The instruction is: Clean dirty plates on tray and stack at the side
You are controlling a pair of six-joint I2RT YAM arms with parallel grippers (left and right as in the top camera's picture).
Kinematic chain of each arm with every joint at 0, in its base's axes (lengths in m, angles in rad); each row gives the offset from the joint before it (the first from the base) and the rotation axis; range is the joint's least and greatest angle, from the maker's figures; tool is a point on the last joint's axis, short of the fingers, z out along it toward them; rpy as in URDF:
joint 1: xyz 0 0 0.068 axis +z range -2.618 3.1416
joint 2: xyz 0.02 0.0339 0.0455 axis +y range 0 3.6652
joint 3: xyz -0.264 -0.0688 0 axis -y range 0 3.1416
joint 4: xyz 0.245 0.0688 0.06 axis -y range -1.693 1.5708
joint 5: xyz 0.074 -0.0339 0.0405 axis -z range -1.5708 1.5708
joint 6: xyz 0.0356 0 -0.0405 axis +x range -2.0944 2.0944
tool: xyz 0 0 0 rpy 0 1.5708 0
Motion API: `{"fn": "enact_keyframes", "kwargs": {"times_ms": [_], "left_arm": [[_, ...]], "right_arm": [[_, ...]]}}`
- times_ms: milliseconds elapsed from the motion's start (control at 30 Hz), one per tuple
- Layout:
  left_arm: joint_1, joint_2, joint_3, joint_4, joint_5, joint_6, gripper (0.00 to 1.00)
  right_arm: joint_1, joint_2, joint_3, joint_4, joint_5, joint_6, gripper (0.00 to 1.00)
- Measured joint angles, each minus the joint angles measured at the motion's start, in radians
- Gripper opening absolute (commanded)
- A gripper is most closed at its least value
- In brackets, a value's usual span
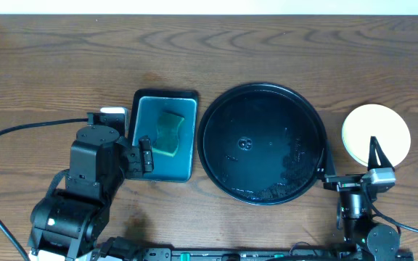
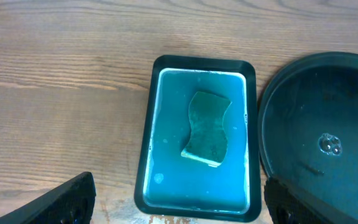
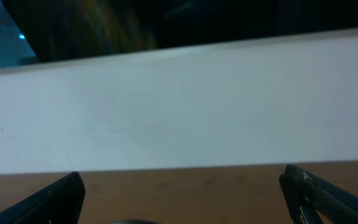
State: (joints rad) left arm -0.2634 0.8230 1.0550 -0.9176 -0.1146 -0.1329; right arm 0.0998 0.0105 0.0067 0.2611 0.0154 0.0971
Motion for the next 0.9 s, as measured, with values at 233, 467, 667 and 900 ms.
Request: {"fn": "enact_keyframes", "kwargs": {"times_ms": [233,467,667,900], "left_arm": [[0.000,0.000,0.000,0.000,0.000,0.000,0.88],[0.000,0.000,0.000,0.000,0.000,0.000,0.88],[0.000,0.000,0.000,0.000,0.000,0.000,0.88],[0.000,0.000,0.000,0.000,0.000,0.000,0.88]], "right_arm": [[0.000,0.001,0.000,-0.287,0.003,0.000,0.99],[0.000,0.002,0.000,-0.331,0.000,0.000,0.99],[0.000,0.002,0.000,-0.331,0.000,0.000,0.99],[0.000,0.002,0.000,-0.331,0.000,0.000,0.99]]}}
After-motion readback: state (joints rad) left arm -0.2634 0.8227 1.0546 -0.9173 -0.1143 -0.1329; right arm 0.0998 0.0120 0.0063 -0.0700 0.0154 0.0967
